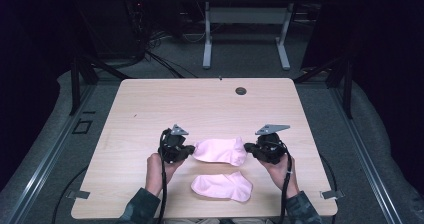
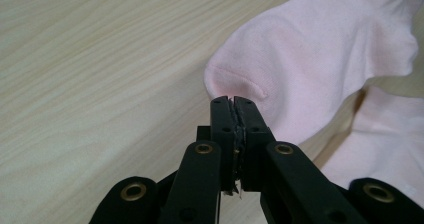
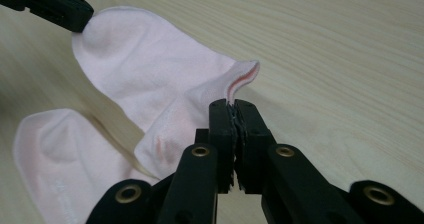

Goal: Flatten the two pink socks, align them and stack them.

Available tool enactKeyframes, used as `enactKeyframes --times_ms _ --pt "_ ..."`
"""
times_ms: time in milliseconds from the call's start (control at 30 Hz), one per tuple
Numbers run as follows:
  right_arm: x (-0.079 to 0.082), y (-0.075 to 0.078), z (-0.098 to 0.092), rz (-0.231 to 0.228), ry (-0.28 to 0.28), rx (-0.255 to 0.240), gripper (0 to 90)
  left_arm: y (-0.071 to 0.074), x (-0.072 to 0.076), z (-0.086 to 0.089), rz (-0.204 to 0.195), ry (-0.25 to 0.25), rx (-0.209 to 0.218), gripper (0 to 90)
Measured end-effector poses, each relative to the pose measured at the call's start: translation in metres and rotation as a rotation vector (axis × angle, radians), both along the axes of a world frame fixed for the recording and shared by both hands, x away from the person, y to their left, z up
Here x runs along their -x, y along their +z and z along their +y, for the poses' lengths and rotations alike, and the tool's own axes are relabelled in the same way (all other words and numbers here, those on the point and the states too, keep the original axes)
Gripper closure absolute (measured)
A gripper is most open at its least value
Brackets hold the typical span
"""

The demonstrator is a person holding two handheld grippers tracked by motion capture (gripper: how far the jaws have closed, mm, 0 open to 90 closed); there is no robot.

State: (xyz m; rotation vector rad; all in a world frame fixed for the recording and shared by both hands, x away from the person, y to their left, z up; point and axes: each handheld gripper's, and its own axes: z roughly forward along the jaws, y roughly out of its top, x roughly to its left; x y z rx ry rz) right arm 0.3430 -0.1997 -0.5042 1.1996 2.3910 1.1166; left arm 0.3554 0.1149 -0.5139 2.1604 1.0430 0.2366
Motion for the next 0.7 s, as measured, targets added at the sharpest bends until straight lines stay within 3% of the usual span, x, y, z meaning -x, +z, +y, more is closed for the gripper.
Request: enactKeyframes --times_ms 200,267,433,700 --pt "0.019 0.009 -0.002 -0.009 0.021 -0.012 86.8 0.008 0.018 0.004 0.015 -0.016 0.029 88.1" --pt "0.029 0.011 -0.004 0.007 0.037 -0.010 86.8 0.007 0.027 0.008 0.032 -0.020 0.055 88.0" --pt "0.044 0.007 -0.005 0.029 0.056 -0.006 86.8 0.005 0.042 0.012 0.055 -0.030 0.075 88.0" --pt "0.060 -0.003 -0.008 0.073 0.069 0.013 86.8 -0.009 0.065 0.008 0.105 -0.068 0.064 87.9"
